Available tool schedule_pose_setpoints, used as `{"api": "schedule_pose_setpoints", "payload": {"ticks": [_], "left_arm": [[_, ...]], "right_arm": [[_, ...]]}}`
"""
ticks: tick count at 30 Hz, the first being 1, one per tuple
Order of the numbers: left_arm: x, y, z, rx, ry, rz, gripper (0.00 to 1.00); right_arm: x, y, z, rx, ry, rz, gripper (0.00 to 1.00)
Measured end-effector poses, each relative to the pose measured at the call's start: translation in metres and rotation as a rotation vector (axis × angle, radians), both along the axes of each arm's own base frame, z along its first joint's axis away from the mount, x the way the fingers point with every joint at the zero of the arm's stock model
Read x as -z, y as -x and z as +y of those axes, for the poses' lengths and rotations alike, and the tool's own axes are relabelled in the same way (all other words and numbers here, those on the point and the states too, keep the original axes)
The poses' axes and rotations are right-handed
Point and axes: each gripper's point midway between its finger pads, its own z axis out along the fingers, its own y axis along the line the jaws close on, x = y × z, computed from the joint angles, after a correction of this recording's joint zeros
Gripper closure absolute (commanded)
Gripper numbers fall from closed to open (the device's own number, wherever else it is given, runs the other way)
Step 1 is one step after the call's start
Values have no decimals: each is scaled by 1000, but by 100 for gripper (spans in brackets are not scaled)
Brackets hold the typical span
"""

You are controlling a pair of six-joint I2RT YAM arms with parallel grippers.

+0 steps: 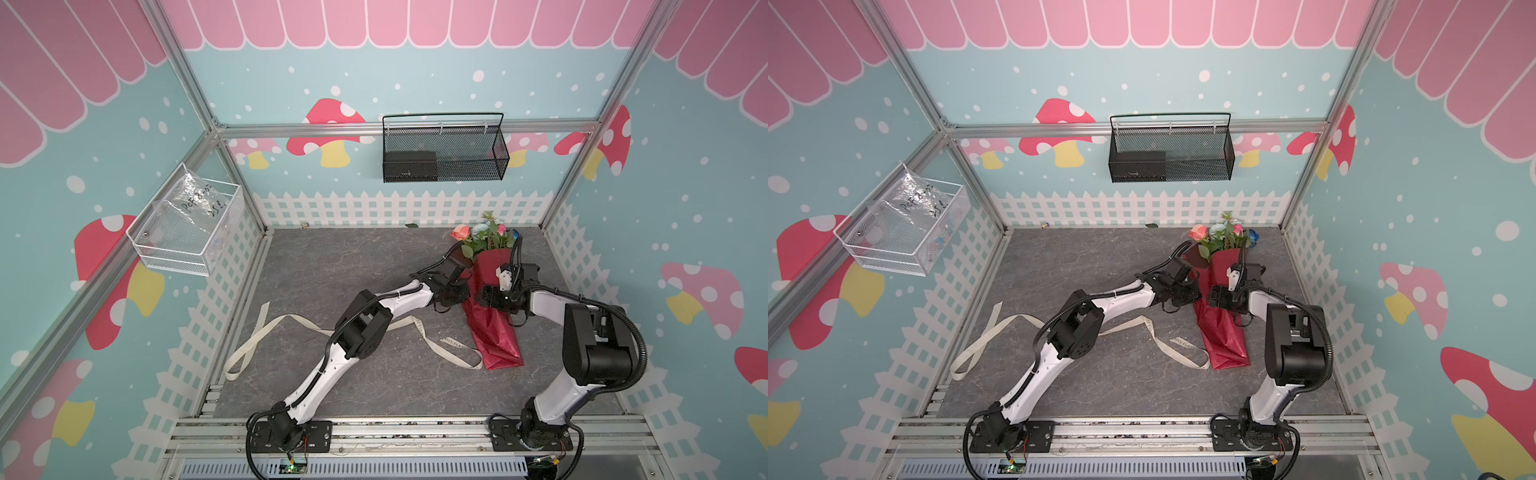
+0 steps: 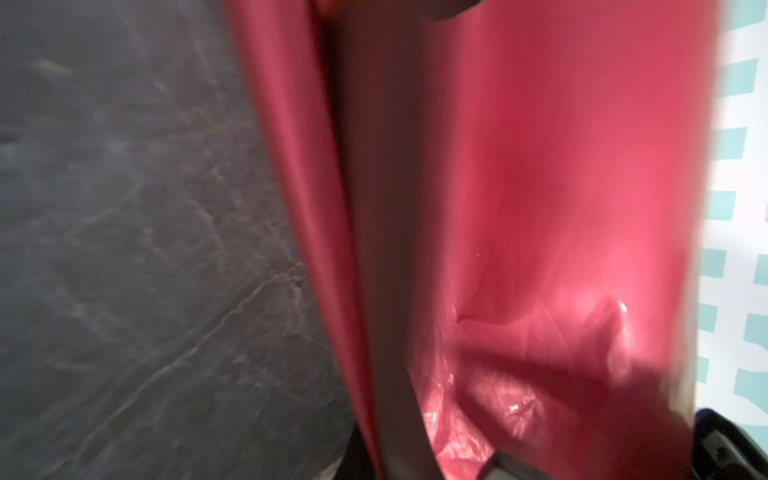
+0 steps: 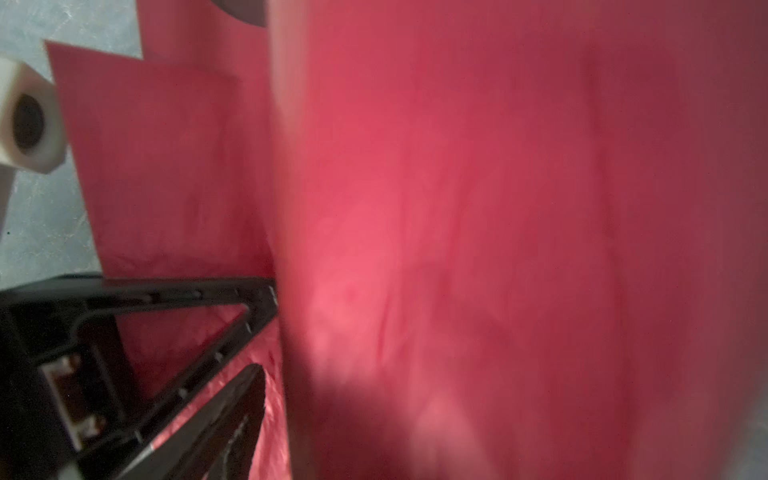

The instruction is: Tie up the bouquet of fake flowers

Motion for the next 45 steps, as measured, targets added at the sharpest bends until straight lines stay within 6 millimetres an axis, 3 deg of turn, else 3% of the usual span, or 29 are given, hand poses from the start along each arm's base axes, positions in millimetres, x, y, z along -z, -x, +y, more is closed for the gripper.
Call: {"api": "schedule_pose_setpoints", "payload": {"ticks": [1,4,9,12,16,19,22,25,29,32,39,45], "left_arm": [[0,0,0,0,1,1,100],[0,-1,-2,-1,5,1,100],[0,-1,-2,0,4,1,100],[1,1,-4,10,17,2,87],[-6,8,4,13,37,4,68],[-15,15,24,-1,31,11,46],[-39,14,47,-30,37,-19,26],[-76,12,72,-71,66,-76,3],[-124,13,101,-120,113,-167,0],[-142,22,120,-149,122,-208,0],[-131,49,184,-247,52,-221,0],[-134,62,256,-390,7,-254,1]], "right_arm": [[0,-2,2,-4,2,-3,17],[3,-9,7,-13,13,-8,49],[11,-12,6,9,48,10,79],[13,-9,4,21,72,28,100],[10,-2,-5,43,146,47,100],[1,6,-17,75,206,59,100],[-20,9,-25,102,242,31,100],[-46,11,-28,115,253,-18,100],[-78,13,-25,114,235,-87,100],[-98,18,-18,98,194,-132,100],[-139,37,11,67,29,-229,100],[-136,77,70,21,-147,-229,100]]}}
